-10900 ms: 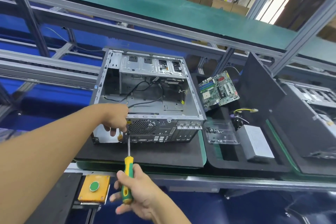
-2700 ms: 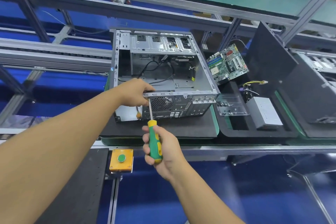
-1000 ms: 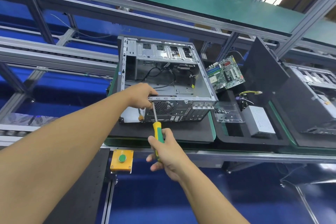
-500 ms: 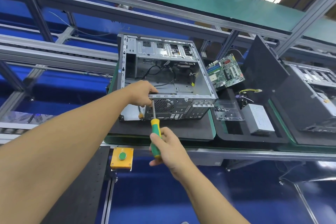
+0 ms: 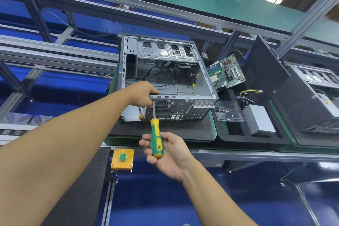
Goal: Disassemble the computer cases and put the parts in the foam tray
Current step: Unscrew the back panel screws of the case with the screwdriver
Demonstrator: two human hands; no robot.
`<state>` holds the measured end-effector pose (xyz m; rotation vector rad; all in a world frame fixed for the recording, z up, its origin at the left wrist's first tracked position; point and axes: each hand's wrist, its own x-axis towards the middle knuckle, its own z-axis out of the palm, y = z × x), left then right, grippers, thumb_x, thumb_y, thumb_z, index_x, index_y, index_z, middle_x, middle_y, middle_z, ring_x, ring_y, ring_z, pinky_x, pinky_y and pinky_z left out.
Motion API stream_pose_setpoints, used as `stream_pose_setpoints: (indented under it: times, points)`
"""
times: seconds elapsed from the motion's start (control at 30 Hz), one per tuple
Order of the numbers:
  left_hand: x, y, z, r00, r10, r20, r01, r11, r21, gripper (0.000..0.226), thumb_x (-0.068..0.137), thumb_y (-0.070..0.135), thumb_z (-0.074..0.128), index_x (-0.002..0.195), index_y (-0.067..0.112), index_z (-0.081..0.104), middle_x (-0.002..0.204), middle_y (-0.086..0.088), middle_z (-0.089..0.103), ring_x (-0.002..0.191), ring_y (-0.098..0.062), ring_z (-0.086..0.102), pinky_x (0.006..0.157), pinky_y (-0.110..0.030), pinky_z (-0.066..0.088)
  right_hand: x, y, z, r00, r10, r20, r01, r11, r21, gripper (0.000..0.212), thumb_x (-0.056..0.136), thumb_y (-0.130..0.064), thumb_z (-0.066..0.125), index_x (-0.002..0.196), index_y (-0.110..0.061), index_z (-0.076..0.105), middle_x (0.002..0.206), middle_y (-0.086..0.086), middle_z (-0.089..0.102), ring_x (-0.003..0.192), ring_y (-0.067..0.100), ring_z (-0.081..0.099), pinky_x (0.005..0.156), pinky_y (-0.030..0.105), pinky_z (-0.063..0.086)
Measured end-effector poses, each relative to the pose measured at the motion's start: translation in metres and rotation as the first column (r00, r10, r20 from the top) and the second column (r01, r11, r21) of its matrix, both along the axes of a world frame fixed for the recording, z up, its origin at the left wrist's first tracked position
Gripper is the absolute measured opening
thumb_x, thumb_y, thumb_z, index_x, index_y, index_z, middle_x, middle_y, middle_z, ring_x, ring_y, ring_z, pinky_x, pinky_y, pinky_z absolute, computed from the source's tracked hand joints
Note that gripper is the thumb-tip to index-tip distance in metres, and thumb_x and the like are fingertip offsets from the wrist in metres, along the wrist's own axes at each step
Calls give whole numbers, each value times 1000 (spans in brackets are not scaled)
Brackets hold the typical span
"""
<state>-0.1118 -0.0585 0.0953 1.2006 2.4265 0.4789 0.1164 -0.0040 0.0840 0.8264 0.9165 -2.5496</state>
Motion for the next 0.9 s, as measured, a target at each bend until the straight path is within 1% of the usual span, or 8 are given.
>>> stream_pose_setpoints:
  times: [0.17, 0.3, 0.47, 0.53, 0.6, 0.63, 0.77, 0.9]
  points:
    - [-1, 0, -1, 1000, 2, -3, -2, 1000, 0, 59, 84, 11, 69, 141, 17, 55, 116, -6, 71, 69, -10, 69, 68, -29, 56, 7, -7, -9, 985, -157, -72, 172, 906, 388, 14, 99, -24, 55, 95, -12, 60, 68, 4, 54, 54, 13, 47, 45, 26, 35]
    - [-2, 1, -4, 1000, 5, -7, -5, 1000, 16, 59, 83, 12, 70, 140, 17, 56, 115, -5, 71, 66, -8, 68, 63, -24, 54, 10, -21, -10, 987, -145, -67, 144, 621, 771, 9, 98, -26, 55, 92, -20, 51, 74, 0, 49, 55, 9, 49, 45, 27, 49]
    - [-4, 1, -6, 1000, 14, 1, -14, 1000, 21, 59, 83, 15, 73, 139, 17, 56, 115, -6, 71, 66, -9, 69, 67, -29, 57, 11, -28, -14, 994, -45, -98, 104, 180, 978, 21, 99, -38, 54, 84, -32, 40, 76, -4, 51, 60, 11, 44, 50, 12, 38]
    - [-4, 1, -7, 1000, 14, 9, -14, 1000, 18, 59, 82, 13, 73, 139, 17, 57, 118, -5, 70, 66, -11, 70, 71, -34, 59, 8, -29, -10, 988, -149, -47, 116, 496, 861, 17, 99, -42, 53, 91, -28, 48, 75, -2, 51, 57, 13, 41, 47, 19, 34]
    - [-5, 1, -7, 1000, 13, 17, -13, 1000, 19, 58, 82, 11, 72, 137, 18, 58, 115, -5, 71, 66, -11, 70, 72, -36, 60, 6, -26, -6, 961, -273, 45, 235, 894, 382, 29, 100, -41, 47, 103, -13, 56, 75, 5, 50, 52, 14, 37, 43, 25, 29]
    - [-5, 1, -8, 1000, 13, 16, -13, 1000, 20, 58, 82, 11, 71, 138, 18, 58, 115, -5, 71, 65, -11, 70, 72, -35, 60, 8, -24, -5, 958, -279, 65, 268, 952, 146, 37, 100, -39, 43, 109, -6, 58, 75, 9, 53, 52, 16, 37, 43, 26, 29]
    - [-6, 1, -9, 1000, 1, -7, 0, 1000, 16, 60, 81, 13, 69, 139, 20, 57, 110, -6, 73, 59, -5, 68, 64, -28, 58, 16, -20, -15, 947, -321, 6, 309, 907, -285, 47, 99, -30, 44, 120, 8, 64, 82, 14, 57, 57, 17, 37, 47, 26, 35]
    - [-7, 1, -11, 1000, -5, 10, 4, 1000, 15, 60, 80, 15, 72, 138, 20, 57, 99, -4, 75, 55, -1, 65, 60, -23, 54, 15, -28, -22, 901, -432, -40, 406, 872, -275, 41, 98, -29, 54, 119, 4, 66, 73, 7, 48, 58, 16, 39, 59, 31, 49]
